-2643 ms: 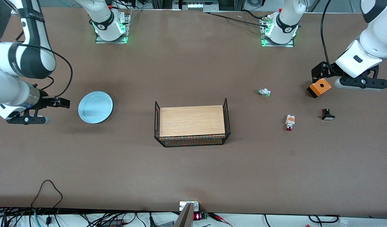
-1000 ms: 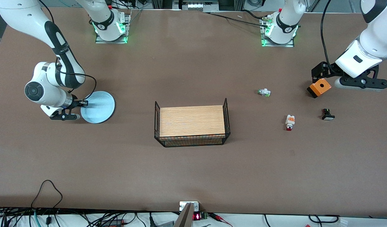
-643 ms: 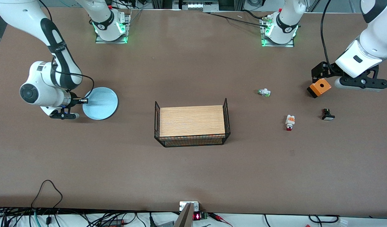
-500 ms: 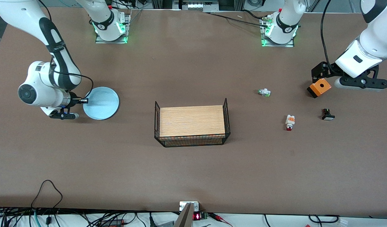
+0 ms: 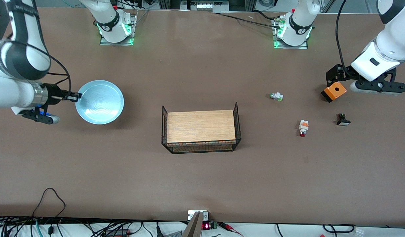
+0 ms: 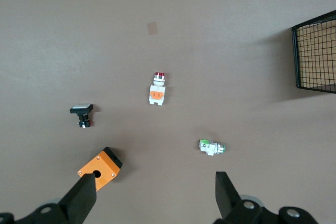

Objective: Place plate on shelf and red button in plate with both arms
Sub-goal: 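Lift the plate with the right gripper and carry it over the basket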

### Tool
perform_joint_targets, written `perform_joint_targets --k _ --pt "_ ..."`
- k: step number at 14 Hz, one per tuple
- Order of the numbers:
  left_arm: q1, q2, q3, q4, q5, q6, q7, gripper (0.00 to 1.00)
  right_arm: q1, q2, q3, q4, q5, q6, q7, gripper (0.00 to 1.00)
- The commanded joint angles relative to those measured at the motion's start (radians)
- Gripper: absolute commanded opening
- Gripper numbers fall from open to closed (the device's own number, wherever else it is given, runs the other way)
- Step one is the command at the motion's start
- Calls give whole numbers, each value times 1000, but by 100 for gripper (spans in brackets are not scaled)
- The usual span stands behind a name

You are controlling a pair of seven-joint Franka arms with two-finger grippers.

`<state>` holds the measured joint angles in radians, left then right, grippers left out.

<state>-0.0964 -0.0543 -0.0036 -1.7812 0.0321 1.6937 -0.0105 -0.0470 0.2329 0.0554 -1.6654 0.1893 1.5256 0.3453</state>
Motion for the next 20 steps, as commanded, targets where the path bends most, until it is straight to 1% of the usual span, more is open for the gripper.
perform_joint_targets --k 1,3,6,8,9,12,16,18,20 --pt "1 14 -1 29 -3 -22 1 100 73 -18 6 91 97 -62 234 0" --pt "3 14 -1 29 -3 -22 4 100 174 -18 6 165 104 -67 396 0" --pt "3 14 1 28 -3 -22 6 100 284 -15 6 214 107 -58 570 0" --pt "3 14 1 28 -3 -22 6 100 349 5 6 251 104 -53 665 0" --pt "3 14 1 28 -3 -22 7 100 369 22 6 260 104 -44 682 0" --pt "4 14 1 28 -3 -22 7 100 421 71 6 262 108 75 748 0" --pt "4 14 1 28 -3 -22 7 100 530 157 4 262 119 241 871 0" --pt "4 16 1 28 -5 -22 7 100 552 186 4 260 119 296 888 0" --pt "4 16 1 28 -5 -22 7 100 558 198 4 253 116 303 890 0"
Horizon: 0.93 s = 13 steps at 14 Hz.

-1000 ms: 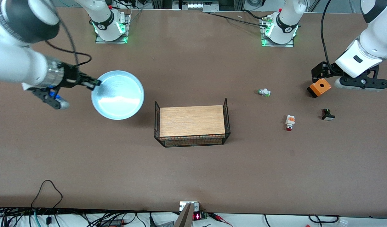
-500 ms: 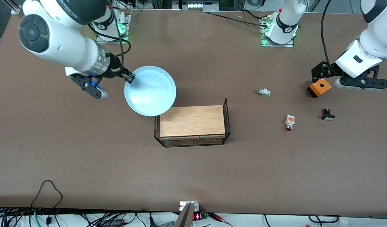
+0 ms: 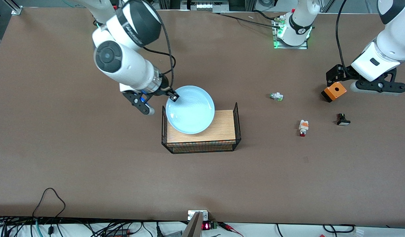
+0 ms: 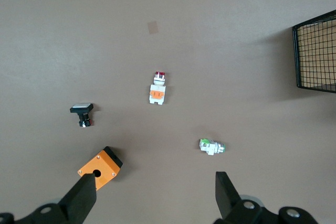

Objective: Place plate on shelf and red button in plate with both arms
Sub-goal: 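Lift the plate with the right gripper and carry it over the basket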

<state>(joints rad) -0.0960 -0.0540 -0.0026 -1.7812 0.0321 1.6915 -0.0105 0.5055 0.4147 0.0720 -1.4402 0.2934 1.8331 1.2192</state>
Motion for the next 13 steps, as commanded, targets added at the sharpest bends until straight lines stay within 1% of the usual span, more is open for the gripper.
perform_joint_targets --k 1,4,6,13 --pt "4 16 0 28 -5 -19 7 100 4 18 -14 24 12 -5 13 0" --pt "4 16 0 28 -5 -19 7 100 4 48 -14 24 6 6 3 0" --pt "4 16 0 28 -3 -19 7 100 5 68 -14 24 3 43 3 0" --pt "4 16 1 26 -3 -21 7 100 5 104 -14 23 1 86 -4 0"
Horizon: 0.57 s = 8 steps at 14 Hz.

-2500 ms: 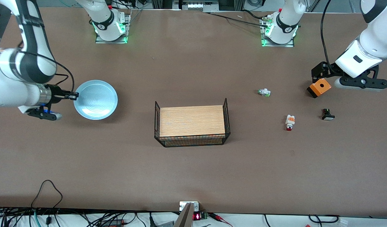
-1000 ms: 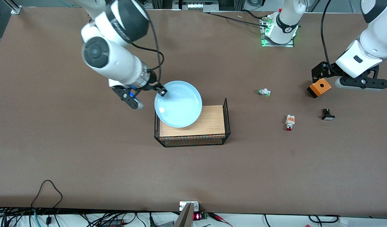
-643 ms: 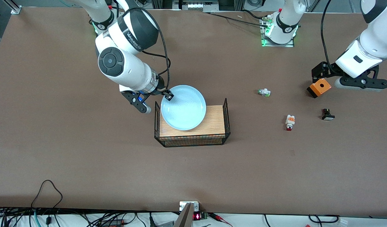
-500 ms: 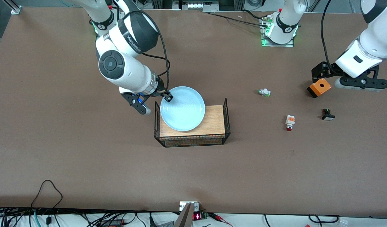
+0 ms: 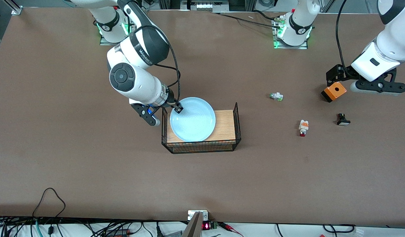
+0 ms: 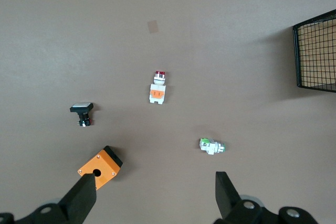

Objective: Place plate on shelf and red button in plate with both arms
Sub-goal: 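Lift the plate with the right gripper and carry it over the basket, then release the plate into the basket while the left gripper reaches the button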

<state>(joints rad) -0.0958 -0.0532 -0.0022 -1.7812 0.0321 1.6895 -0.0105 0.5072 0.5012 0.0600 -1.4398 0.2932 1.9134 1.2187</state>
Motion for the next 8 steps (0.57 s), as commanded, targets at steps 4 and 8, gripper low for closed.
perform_joint_targets --k 4,8 --pt "5 44 7 26 -3 -53 1 100 8 33 -3 -4 1 53 -22 0" --pt "19 151 13 25 -1 -134 -5 100 19 39 -6 -8 4 76 -18 64"
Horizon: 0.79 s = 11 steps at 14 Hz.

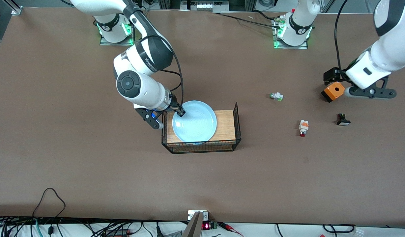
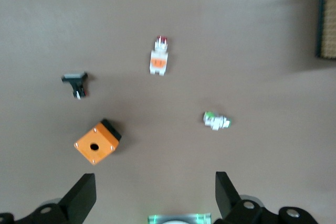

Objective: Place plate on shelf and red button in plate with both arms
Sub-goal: 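Release the plate into the basket while the left gripper reaches the button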

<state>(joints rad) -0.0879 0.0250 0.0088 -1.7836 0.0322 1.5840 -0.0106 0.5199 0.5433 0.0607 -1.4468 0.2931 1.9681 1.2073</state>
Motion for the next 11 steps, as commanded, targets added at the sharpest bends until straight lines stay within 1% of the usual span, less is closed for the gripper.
perform_joint_targets --k 1,2,5,8,9,10,11 --pt "26 107 2 29 -2 -13 1 100 6 -9 -7 -1 -3 17 -9 100" --pt "45 146 2 27 2 32 15 100 6 -17 -7 2 -6 15 -11 100" --pt "74 236 0 -25 0 212 86 100 2 -68 -9 5 -37 -3 -18 100" --pt "68 263 -9 -169 2 474 86 100 -37 -140 -10 8 -38 -73 -84 100" --pt "66 286 -9 -203 2 560 98 100 -49 -169 -10 8 -54 -109 -130 100" --pt "66 308 -10 -224 2 623 131 100 -60 -193 -10 8 -87 -145 -153 100" --pt "66 331 -9 -234 2 675 185 100 -69 -213 -10 8 -141 -179 -166 100"
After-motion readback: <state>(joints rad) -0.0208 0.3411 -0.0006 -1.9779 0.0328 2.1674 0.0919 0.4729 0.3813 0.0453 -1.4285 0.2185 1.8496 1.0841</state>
